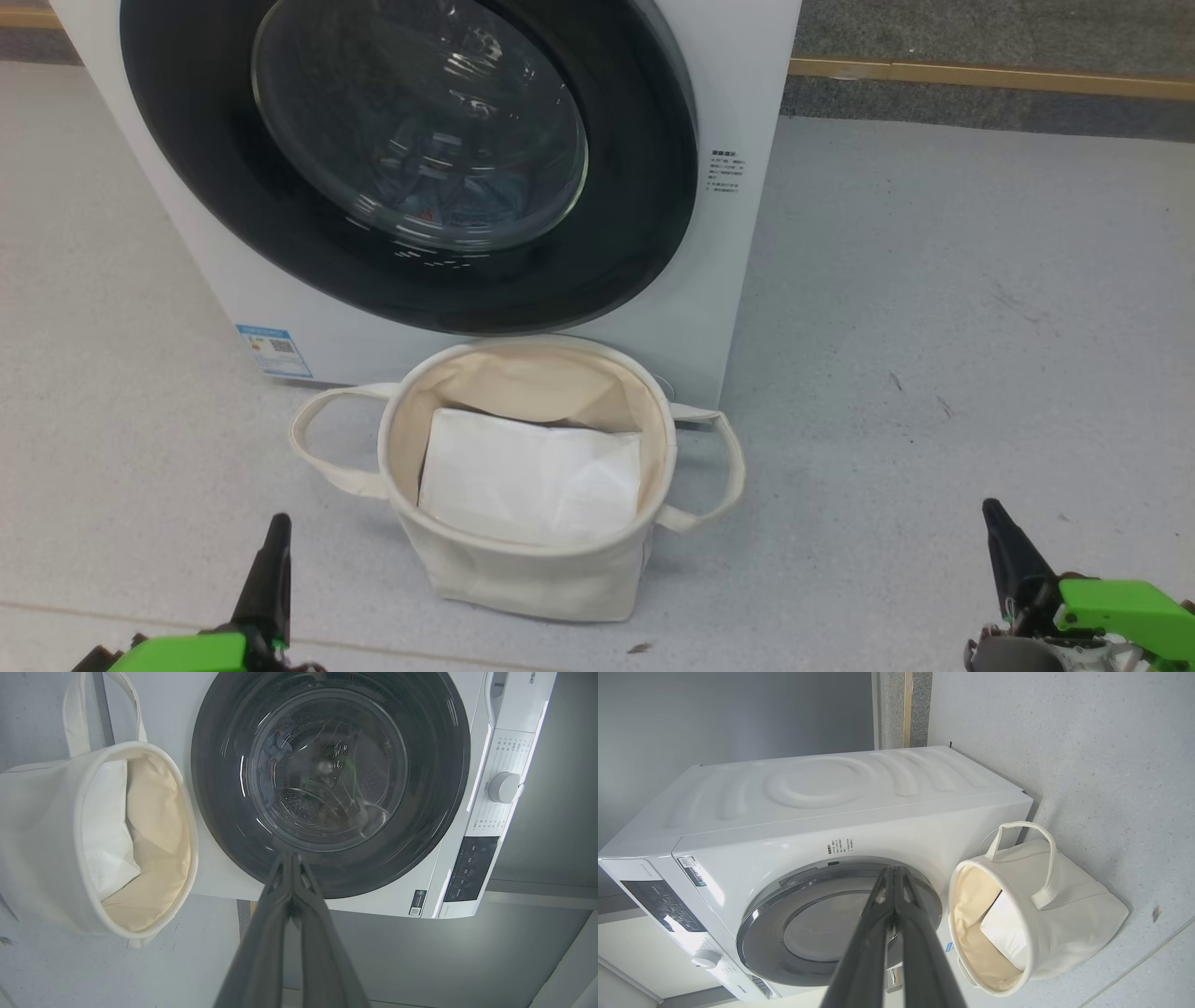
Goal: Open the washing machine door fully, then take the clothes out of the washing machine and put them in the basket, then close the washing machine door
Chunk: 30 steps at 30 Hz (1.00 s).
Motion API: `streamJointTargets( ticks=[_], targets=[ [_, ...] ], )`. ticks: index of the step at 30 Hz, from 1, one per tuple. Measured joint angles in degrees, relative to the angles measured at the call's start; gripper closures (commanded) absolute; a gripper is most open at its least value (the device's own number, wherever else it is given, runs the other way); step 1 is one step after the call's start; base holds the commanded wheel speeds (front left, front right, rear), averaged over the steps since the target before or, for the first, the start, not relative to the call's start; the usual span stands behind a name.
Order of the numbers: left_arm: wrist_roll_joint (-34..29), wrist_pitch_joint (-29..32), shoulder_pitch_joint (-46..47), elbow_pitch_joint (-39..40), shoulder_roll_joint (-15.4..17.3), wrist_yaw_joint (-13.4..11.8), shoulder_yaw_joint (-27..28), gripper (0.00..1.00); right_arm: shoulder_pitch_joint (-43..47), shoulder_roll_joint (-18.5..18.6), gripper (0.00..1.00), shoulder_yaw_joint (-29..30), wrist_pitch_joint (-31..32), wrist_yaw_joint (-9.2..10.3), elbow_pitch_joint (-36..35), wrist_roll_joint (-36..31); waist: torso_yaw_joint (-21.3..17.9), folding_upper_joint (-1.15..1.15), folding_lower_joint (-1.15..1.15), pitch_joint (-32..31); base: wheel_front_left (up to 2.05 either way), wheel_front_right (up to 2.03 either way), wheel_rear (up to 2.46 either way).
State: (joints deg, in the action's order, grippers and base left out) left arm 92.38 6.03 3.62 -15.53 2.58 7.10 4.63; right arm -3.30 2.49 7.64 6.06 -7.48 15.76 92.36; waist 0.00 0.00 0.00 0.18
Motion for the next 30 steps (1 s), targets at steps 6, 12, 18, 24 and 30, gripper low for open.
streamJointTargets(
  ticks=[6,12,18,24,30],
  targets=[
    [0.0,0.0,0.0,0.0,0.0,0.0,0.0,1.00,0.0,0.0,1.00,0.0,0.0,0.00,0.0,0.0,0.0,0.00,0.00,0.0,0.00,0.00,0.00],
    [0.0,0.0,0.0,0.0,0.0,0.0,0.0,1.00,0.0,0.0,1.00,0.0,0.0,0.00,0.0,0.0,0.0,0.00,0.00,0.0,0.00,0.00,0.00],
    [0.0,0.0,0.0,0.0,0.0,0.0,0.0,1.00,0.0,0.0,1.00,0.0,0.0,0.00,0.0,0.0,0.0,0.00,0.00,0.0,0.00,0.00,0.00],
    [0.0,0.0,0.0,0.0,0.0,0.0,0.0,1.00,0.0,0.0,1.00,0.0,0.0,0.00,0.0,0.0,0.0,0.00,0.00,0.0,0.00,0.00,0.00],
    [0.0,0.0,0.0,0.0,0.0,0.0,0.0,1.00,0.0,0.0,1.00,0.0,0.0,0.00,0.0,0.0,0.0,0.00,0.00,0.0,0.00,0.00,0.00]
  ],
)
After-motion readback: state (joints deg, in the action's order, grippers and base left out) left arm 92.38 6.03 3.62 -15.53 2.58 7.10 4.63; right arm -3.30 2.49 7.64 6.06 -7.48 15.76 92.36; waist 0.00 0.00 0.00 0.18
